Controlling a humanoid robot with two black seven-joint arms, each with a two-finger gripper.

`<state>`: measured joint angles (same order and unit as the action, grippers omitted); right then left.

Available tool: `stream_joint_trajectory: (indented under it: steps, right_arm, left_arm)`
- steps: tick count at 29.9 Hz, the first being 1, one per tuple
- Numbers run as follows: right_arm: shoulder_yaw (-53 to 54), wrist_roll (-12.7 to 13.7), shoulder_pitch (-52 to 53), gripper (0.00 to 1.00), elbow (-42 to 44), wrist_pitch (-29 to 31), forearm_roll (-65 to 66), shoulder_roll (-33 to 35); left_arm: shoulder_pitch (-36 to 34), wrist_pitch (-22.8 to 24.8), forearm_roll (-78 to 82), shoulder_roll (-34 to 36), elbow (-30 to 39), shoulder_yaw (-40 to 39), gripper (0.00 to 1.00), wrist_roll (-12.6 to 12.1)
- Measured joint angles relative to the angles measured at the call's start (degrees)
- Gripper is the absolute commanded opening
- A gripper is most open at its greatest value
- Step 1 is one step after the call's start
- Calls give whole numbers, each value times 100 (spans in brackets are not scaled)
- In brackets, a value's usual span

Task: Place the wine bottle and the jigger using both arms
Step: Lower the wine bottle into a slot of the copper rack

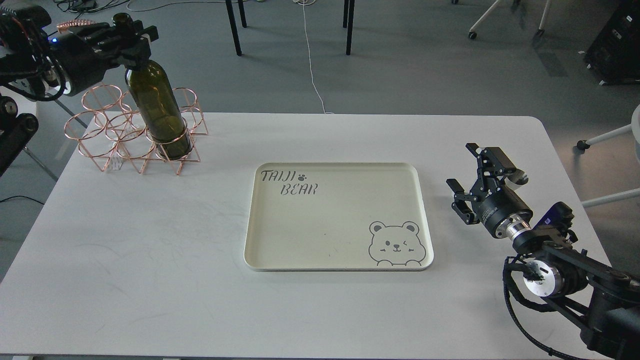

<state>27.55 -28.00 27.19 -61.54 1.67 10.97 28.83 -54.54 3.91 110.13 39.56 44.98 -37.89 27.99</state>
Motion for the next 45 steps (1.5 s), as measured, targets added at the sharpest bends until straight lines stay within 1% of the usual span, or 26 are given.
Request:
stream_joint_trajectory:
  steps: [3, 9, 15, 24, 26, 29, 31, 32, 33, 41, 45]
  right_arm:
    - [3, 0, -2, 97, 1, 1, 1, 0]
    - [5, 0, -3, 97, 0, 0, 2, 0]
    - [5, 0, -4, 97, -7, 0, 2, 0]
    - [3, 0, -12, 97, -6, -4, 62, 0]
    - [-1, 0, -12, 97, -6, -4, 69, 0]
    - [-4, 0, -19, 97, -7, -5, 71, 0]
    - [-5, 0, -20, 97, -7, -5, 72, 0]
    - [-5, 0, -20, 97, -7, -5, 71, 0]
    - [-5, 0, -20, 97, -6, -5, 71, 0]
    - [2, 0, -56, 97, -15, -3, 72, 0]
    - [4, 0, -57, 97, -16, 0, 72, 0]
  left_arm:
    - [68, -47, -2, -26, -6, -6, 19, 0]
    - [100, -112, -10, -108, -127, -9, 23, 0]
    - [101, -137, -10, -182, -209, 0, 31, 0]
    - [110, -137, -10, -257, -302, 1, 32, 0]
    - [110, -137, -10, -280, -323, 1, 38, 0]
    - [110, -137, -10, -294, -331, 1, 51, 0]
    - [110, -137, -10, -298, -332, 1, 68, 0]
    - [109, -137, -10, -298, -332, 1, 78, 0]
    - [109, -137, -10, -298, -332, 1, 83, 0]
    - [95, -190, -47, -286, -333, 3, 97, 0]
    - [93, -212, -69, -284, -332, -1, 98, 0]
